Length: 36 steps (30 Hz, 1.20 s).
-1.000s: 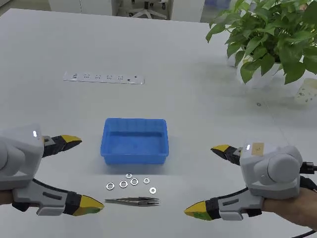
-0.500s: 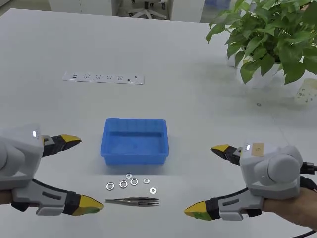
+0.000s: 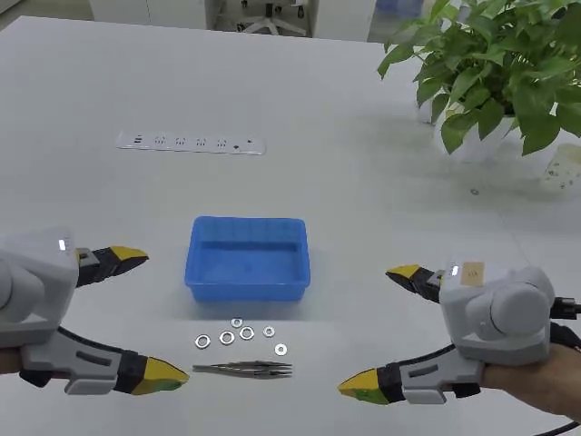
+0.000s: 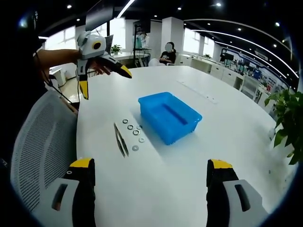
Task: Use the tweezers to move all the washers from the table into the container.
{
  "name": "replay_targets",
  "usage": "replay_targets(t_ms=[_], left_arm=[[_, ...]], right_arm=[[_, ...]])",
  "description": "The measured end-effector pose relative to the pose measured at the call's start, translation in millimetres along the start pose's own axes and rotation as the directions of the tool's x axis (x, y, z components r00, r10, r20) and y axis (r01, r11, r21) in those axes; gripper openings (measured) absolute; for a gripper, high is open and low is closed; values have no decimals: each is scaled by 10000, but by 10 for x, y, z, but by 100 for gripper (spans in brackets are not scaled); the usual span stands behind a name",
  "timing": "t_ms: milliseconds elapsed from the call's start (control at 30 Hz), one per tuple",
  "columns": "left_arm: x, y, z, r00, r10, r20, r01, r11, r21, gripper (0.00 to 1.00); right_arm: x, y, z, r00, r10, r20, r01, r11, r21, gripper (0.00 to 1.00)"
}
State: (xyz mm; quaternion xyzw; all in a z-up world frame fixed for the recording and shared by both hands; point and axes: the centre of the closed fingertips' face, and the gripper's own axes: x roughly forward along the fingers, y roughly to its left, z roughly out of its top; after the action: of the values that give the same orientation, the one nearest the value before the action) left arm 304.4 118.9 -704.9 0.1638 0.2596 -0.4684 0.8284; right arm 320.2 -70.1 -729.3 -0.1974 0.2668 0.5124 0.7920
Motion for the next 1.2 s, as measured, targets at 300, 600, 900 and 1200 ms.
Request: replay_targets(t_ms=[300, 600, 900, 1200], left_arm=[[-1, -10, -2, 10000, -33, -21, 33, 10000, 7, 99], [-3, -28, -26, 9999, -97, -134, 98, 9999, 61, 99], [32, -95, -78, 9992, -296, -263, 300, 9995, 139, 99], [74, -134, -160, 9984, -340, -443, 353, 9990, 287, 96]], right_arm=[[0, 1, -2, 10000, 6, -9, -6, 10000, -8, 99], [3, 15, -4, 10000, 57, -40, -57, 10000, -63, 99], [39, 62, -33, 9995, 213, -217, -218, 9995, -245, 97], [83, 116, -32, 9990, 335, -283, -352, 9974, -634, 92]])
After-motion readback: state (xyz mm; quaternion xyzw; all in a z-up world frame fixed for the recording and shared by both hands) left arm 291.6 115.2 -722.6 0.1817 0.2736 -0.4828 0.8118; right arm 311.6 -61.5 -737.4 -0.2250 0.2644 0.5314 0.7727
